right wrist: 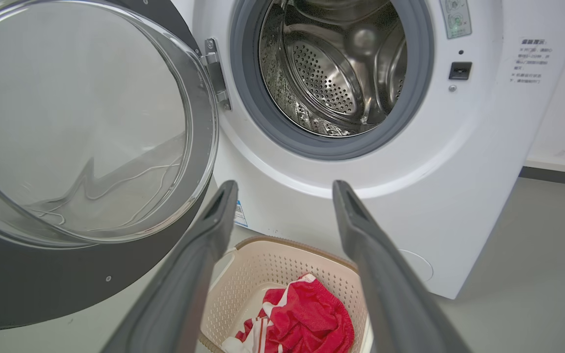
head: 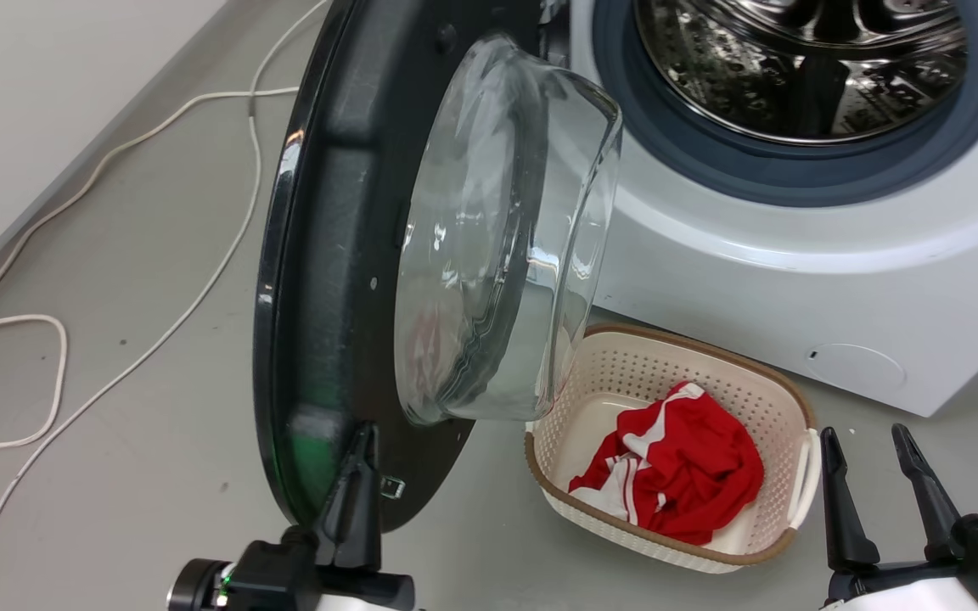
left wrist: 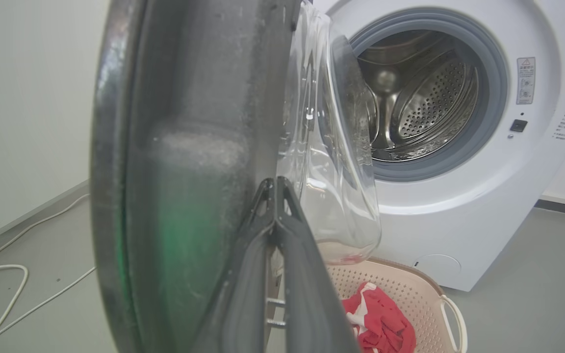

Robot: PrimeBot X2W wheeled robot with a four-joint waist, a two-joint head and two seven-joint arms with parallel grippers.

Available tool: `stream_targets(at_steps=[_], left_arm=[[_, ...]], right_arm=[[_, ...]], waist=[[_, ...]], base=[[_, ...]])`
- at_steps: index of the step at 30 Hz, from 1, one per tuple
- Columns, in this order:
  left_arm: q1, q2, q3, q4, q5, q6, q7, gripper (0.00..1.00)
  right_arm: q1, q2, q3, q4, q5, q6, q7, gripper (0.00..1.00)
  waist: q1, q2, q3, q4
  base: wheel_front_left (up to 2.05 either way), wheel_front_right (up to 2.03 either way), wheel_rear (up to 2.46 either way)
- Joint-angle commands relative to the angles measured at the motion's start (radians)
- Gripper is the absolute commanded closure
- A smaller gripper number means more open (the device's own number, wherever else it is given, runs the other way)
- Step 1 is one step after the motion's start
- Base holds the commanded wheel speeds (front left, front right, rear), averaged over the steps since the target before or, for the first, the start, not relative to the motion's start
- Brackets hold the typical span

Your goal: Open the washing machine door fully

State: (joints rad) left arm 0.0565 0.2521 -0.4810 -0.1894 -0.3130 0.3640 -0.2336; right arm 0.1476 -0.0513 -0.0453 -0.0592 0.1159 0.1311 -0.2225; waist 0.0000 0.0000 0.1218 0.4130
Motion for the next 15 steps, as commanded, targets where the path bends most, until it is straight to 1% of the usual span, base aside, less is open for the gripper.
stream_targets(at_steps=[1,8,11,15], left_arm=[[0.009,0.012,0.018,0.003,-0.006,0.011,-0.008,1.0],[0.005,0.035,0.086,0.033,-0.039,0.006,-0.018,1.0],[-0.01,0.044,0.135,0.058,-0.06,0.006,-0.024,1.0],[-0.018,0.041,0.217,0.086,-0.098,0.006,-0.029,1.0]], right_arm=[[0.002,0.002,-0.001,-0.006,-0.006,-0.001,0.001,0.0],[-0.008,0.002,0.0,-0.016,-0.013,-0.001,0.01,0.0],[-0.014,0.002,0.004,-0.015,-0.014,-0.001,0.014,0.0],[-0.021,0.002,0.002,-0.019,-0.016,-0.001,0.021,0.0]], waist=[[0.0,0.0,0.007,0.02],[0.0,0.0,0.021,0.036],[0.0,0.0,0.028,0.028],[0.0,0.0,0.039,0.012]], base=[[0.0,0.0,0.0],[0.0,0.0,0.0],[0.0,0.0,0.0],[0.0,0.0,0.0]])
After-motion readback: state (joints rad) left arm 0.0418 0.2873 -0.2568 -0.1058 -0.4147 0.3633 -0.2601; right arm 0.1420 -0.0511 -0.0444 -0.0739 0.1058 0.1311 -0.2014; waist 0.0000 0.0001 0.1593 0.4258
